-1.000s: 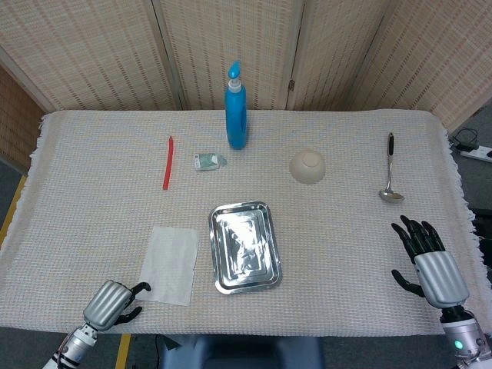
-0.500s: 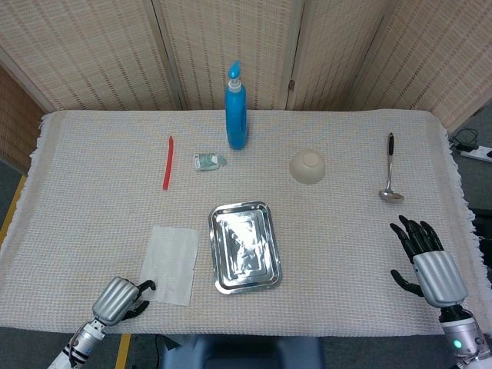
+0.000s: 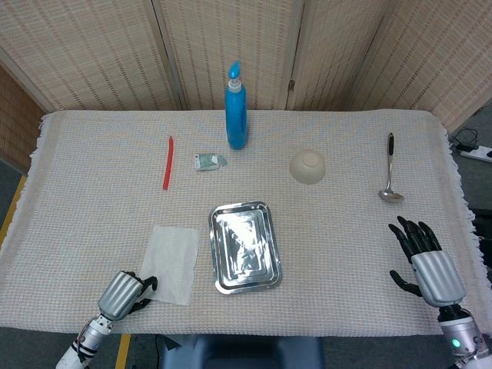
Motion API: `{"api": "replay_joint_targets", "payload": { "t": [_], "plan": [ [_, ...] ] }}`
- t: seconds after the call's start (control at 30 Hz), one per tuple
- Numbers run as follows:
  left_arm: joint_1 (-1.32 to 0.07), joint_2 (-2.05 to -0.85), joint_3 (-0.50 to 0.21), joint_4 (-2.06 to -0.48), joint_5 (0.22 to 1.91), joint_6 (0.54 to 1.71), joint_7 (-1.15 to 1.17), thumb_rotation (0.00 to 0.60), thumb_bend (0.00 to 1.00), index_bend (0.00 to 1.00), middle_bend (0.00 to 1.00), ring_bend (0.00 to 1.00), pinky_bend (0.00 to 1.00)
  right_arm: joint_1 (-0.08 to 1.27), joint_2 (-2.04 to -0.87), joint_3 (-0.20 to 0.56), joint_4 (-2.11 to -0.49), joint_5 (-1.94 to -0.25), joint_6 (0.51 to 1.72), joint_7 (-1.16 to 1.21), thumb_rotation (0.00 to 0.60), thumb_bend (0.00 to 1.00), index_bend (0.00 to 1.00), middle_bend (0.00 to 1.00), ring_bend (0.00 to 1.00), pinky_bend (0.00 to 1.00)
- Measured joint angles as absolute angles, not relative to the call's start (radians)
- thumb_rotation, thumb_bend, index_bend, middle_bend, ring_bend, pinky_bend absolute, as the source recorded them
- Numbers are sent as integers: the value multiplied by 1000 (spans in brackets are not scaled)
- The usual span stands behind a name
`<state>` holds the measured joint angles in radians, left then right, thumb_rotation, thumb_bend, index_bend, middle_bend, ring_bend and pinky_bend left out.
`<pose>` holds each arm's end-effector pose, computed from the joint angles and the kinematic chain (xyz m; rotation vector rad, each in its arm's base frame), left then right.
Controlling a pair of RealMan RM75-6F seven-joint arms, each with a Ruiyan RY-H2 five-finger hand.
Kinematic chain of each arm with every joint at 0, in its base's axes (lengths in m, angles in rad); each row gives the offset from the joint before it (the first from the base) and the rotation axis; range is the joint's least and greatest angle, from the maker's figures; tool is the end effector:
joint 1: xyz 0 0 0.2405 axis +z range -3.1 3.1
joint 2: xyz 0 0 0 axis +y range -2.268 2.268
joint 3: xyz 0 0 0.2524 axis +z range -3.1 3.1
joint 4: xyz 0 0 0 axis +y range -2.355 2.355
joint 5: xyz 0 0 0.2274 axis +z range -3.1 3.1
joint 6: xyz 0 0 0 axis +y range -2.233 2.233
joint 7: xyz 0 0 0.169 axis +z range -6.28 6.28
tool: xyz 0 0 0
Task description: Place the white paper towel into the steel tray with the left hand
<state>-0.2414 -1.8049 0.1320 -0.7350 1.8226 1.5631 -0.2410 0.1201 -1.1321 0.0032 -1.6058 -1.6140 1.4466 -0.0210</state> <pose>-0.2929 0.2142 -0.0498 -1.8762 -0.7609 -1.1717 -0.2967 -0.2054 0.1170 1.5569 -0.8818 0.9237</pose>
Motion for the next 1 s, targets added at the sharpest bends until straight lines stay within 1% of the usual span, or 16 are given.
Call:
{"api": "replay_joint_targets", "payload": {
  "t": [0.13, 0.27, 0.53, 0.7, 1.0],
  "plan": [
    [-237, -1849, 127, -654, 1821, 1605, -284, 600, 529, 625, 1000, 973, 866, 121, -1133, 2, -1608, -1613, 1443, -25, 600, 325, 0, 0, 0, 0],
    [-235, -1876, 122, -608, 1816, 1641, -313, 600, 570, 624, 1000, 971, 866, 122, -1133, 1, -1610, -1611, 1441, -25, 600, 325, 0, 0, 0, 0],
    [-242, -1879, 98, -586, 1803, 1716, -299, 600, 579, 624, 1000, 971, 866, 122, -1130, -2, -1612, -1616, 1442, -22, 600, 325, 0, 0, 0, 0],
    [-252, -1852, 78, -630, 1796, 1757, -266, 600, 579, 611, 1000, 969, 865, 120, -1126, -7, -1616, -1627, 1448, -19, 600, 324, 0, 0, 0, 0],
    [-267, -1767, 31, -815, 1779, 1808, -157, 600, 580, 613, 1000, 969, 865, 106, -1110, -16, -1626, -1662, 1490, 8, 600, 325, 0, 0, 0, 0]
  ]
}}
